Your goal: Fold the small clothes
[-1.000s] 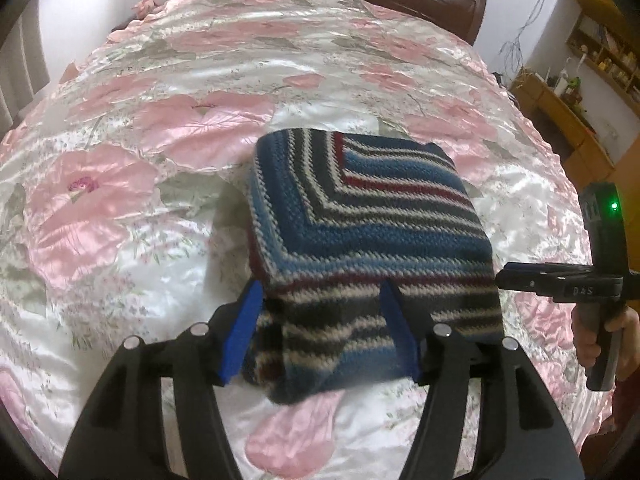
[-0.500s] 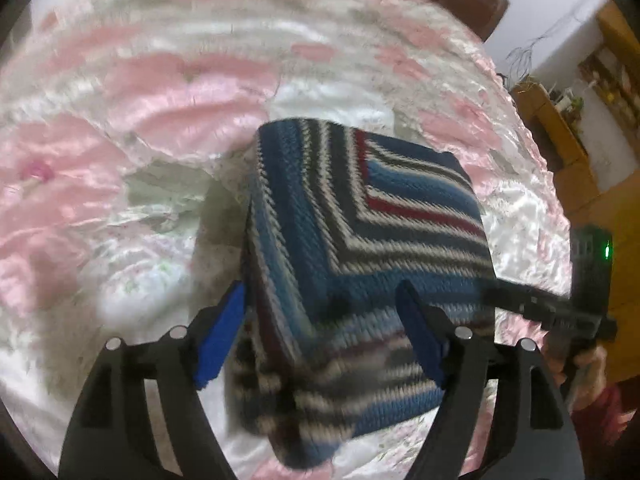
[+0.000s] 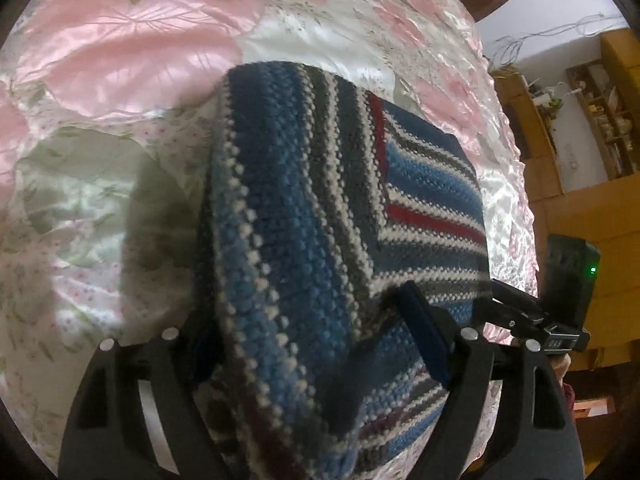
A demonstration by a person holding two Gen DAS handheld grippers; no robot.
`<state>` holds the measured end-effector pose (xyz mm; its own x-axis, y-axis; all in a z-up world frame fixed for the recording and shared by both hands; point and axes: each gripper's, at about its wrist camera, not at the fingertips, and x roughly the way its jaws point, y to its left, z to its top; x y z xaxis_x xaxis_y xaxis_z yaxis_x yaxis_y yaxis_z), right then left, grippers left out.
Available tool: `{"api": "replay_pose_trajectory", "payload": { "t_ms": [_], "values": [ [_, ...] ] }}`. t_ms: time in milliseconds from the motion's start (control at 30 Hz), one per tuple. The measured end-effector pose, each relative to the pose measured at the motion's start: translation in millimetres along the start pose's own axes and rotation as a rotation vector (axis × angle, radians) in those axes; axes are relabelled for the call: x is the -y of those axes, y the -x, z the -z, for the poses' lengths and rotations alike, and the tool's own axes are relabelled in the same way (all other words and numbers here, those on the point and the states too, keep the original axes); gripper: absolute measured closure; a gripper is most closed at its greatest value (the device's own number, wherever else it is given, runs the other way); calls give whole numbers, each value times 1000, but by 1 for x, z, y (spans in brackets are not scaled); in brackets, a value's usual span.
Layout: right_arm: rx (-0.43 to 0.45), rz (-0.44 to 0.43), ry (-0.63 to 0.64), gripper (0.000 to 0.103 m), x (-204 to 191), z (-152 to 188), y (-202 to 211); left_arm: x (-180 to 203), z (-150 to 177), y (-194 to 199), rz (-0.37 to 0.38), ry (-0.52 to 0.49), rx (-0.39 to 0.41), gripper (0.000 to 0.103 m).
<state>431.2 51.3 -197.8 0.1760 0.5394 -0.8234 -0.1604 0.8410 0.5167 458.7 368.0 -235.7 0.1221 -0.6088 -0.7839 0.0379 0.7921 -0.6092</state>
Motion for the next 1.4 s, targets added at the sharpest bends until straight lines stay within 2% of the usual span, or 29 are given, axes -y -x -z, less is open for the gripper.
{"api": "replay_pose_trajectory", "payload": {
  "t_ms": [33,100,133,200,233,333,400,500,600,767,867,1000,1133,1267,1400],
  "values": [
    [-5,-12,-3,15,1,-1,-3,0,0,-1,2,-2,-3,26],
    [-15,-35,-25,15,5,-3,-8,-2,-1,-2,1,-5,-9,39],
    [-22,-52,-37,15,7,-3,-11,-3,-1,-3,13,-2,-10,41],
    [-34,-77,-51,16,9,-5,-18,-8,-1,-4,64,28,-17,59],
    [-40,-88,-52,16,9,-5,-21,-11,0,-5,82,41,-16,62],
    [-29,-93,-61,28,9,-5,-22,-12,4,-7,97,50,6,66],
    [-14,-87,-34,45,4,-3,-15,-17,7,-7,139,103,33,70],
    [1,-107,-25,52,-2,0,-1,-13,15,-5,162,114,62,73],
    [19,-104,18,53,-12,6,22,4,24,-1,197,105,68,74],
    [33,-122,46,53,-11,26,76,55,52,5,245,63,56,74],
    [32,-126,44,53,0,40,107,98,76,8,277,32,55,75],
    [55,-118,44,53,25,71,164,156,109,6,295,-44,71,74],
    [71,-91,31,53,58,102,205,205,141,-13,267,-122,83,74],
    [58,-60,-33,52,105,128,212,232,166,-52,227,-143,51,74],
    [42,-58,-99,52,141,150,194,225,179,-84,199,-132,27,74]
  ]
}}
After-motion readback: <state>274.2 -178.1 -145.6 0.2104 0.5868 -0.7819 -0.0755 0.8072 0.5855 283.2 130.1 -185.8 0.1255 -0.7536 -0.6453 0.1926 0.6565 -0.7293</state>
